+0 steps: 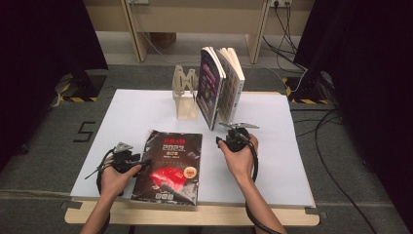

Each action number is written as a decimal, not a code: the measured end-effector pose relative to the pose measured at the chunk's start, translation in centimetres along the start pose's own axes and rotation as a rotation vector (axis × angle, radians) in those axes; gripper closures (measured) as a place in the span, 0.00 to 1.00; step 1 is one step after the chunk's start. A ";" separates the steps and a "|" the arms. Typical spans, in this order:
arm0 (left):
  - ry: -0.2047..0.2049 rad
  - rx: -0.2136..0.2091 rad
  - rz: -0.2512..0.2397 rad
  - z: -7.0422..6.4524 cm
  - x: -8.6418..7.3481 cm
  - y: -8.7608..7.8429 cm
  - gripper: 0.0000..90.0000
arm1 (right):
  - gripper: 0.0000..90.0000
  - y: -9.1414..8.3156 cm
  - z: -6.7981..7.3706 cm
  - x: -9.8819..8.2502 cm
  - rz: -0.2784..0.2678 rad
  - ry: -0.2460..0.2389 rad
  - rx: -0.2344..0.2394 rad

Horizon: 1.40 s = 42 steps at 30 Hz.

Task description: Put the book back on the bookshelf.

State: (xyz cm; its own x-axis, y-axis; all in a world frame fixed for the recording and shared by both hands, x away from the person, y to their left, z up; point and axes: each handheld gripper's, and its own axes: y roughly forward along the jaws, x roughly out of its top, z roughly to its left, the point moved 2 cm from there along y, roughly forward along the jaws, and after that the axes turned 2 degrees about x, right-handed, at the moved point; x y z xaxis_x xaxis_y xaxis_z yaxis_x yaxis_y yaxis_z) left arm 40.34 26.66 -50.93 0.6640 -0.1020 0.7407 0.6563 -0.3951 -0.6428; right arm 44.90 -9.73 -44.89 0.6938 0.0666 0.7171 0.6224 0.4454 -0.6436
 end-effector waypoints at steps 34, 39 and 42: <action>0.210 -0.090 0.032 -7.5 -0.6 1.5 0.60 | 0.61 1.3 -2.7 -1.5 0.073 0.096 0.017; 0.234 -0.106 0.035 -8.2 -0.4 1.8 0.60 | 0.61 1.9 -3.7 -1.3 0.103 0.120 0.025; 0.245 -0.117 0.035 -8.7 -0.4 1.9 0.60 | 0.61 2.2 -4.0 -1.3 0.102 0.125 0.017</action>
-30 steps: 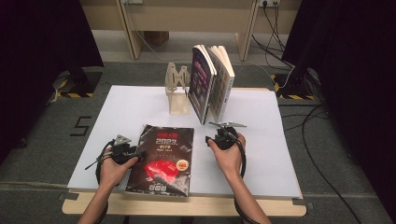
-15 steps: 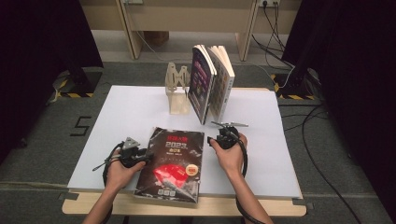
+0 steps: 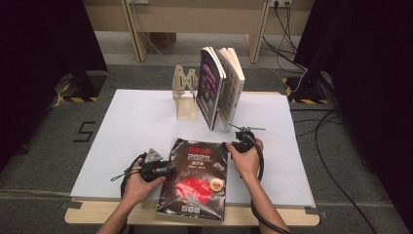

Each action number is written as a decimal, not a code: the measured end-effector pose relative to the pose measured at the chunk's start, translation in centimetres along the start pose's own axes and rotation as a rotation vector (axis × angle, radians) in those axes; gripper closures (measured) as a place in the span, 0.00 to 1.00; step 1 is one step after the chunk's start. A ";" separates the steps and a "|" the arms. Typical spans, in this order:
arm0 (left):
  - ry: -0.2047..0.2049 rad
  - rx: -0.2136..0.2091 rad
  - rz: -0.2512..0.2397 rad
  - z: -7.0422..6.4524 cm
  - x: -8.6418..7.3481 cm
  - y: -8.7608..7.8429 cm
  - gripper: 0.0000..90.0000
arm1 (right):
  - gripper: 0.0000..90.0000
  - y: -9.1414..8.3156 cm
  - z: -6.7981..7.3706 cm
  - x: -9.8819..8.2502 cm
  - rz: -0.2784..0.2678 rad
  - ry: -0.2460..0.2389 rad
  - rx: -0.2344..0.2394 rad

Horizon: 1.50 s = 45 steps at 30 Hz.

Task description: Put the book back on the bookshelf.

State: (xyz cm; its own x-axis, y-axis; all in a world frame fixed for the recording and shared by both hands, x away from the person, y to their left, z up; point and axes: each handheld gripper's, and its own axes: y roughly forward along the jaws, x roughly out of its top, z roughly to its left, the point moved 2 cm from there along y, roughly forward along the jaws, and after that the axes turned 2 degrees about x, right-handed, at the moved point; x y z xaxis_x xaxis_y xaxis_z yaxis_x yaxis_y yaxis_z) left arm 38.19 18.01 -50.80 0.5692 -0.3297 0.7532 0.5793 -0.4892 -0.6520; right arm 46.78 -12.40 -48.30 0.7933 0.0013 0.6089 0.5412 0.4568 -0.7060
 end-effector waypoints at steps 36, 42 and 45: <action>-0.011 0.003 0.002 -0.9 -0.1 0.1 0.59 | 0.64 0.3 -1.3 -0.8 0.031 0.078 0.073; -0.012 0.002 0.001 -0.9 -0.1 0.1 0.59 | 0.64 0.1 -1.6 -0.9 0.022 0.126 0.111; -0.007 0.003 0.003 -0.8 0.0 0.1 0.59 | 0.65 0.1 -1.7 -0.8 0.022 0.140 0.119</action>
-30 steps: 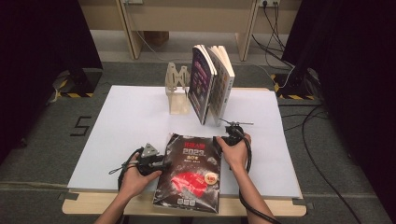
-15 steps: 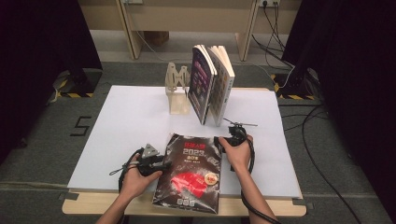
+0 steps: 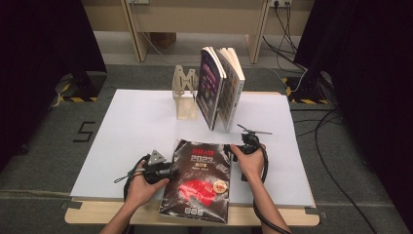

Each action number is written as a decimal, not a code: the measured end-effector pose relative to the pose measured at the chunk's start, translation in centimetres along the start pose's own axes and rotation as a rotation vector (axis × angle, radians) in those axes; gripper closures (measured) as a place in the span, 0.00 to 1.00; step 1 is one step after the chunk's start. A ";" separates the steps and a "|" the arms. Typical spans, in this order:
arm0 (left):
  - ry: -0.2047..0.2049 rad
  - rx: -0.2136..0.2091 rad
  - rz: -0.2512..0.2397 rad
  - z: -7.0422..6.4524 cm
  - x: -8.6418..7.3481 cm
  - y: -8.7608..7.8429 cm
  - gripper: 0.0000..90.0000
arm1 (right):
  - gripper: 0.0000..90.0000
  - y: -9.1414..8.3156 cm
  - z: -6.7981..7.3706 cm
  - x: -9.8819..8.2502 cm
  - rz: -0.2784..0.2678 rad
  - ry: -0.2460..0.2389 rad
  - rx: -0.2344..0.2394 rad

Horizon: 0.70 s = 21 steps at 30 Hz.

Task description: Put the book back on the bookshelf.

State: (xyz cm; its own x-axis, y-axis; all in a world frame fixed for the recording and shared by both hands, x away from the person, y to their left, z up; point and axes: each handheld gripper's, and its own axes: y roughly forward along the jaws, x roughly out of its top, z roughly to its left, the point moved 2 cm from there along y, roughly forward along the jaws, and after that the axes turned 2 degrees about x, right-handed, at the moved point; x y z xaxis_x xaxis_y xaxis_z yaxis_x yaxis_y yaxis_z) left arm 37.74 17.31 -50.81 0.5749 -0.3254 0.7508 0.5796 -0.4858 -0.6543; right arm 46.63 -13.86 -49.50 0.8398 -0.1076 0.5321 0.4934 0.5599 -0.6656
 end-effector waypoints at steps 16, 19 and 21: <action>-0.007 -0.001 0.007 0.0 0.1 0.0 0.59 | 0.67 -0.5 0.7 0.3 -0.062 -0.028 0.027; -0.009 0.000 0.007 0.0 0.0 0.0 0.59 | 0.68 -0.9 1.0 0.5 -0.063 -0.037 0.043; -0.008 0.000 0.007 0.0 0.0 0.0 0.59 | 0.68 -0.9 1.1 0.4 -0.047 -0.045 0.041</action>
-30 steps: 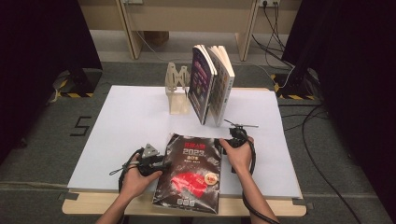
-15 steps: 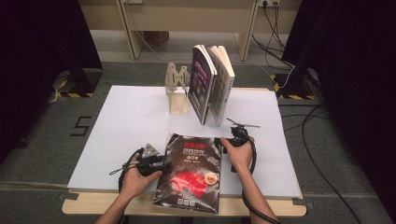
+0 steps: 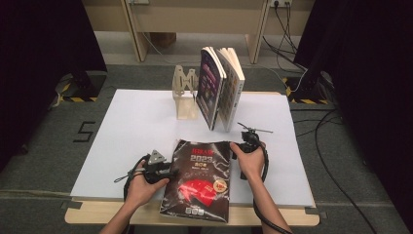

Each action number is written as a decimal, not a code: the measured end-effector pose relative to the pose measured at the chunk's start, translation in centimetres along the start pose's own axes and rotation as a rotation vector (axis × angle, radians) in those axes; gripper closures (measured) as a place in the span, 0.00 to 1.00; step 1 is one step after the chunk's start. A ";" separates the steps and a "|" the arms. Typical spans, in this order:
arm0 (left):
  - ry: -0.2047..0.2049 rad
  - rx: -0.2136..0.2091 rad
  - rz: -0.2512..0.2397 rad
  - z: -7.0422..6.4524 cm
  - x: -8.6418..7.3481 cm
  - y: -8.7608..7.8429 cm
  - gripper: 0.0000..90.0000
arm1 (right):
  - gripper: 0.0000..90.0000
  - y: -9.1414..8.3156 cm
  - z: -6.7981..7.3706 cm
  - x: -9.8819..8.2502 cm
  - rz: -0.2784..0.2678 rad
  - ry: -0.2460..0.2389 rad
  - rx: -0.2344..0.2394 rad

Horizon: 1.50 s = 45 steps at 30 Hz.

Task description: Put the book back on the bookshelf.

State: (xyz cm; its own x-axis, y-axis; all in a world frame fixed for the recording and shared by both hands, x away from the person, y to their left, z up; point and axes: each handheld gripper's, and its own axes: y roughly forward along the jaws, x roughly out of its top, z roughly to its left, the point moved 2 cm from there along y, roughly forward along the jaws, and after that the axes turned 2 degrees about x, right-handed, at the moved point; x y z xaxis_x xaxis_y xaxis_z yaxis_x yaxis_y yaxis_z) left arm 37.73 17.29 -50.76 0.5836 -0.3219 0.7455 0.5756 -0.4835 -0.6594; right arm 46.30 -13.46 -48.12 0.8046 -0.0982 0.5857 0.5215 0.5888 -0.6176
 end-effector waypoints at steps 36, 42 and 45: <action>0.000 -0.011 0.008 0.1 0.0 -0.1 0.58 | 0.95 -1.1 2.1 0.4 0.080 -0.075 0.036; 0.003 -0.025 0.015 0.1 0.0 -0.1 0.51 | 0.97 -2.0 2.9 0.9 0.053 -0.083 0.074; -0.012 -0.021 0.012 0.4 0.1 -0.3 0.47 | 0.97 -2.4 3.4 1.0 0.033 -0.097 0.081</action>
State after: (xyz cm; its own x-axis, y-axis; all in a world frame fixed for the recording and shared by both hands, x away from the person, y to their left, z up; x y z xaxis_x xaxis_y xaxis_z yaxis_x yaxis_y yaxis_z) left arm 37.83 17.68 -50.58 0.5974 -0.3181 0.7362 0.5561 -0.4970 -0.6661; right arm 44.93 -12.26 -44.30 0.7877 -0.0022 0.6161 0.4672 0.6540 -0.5950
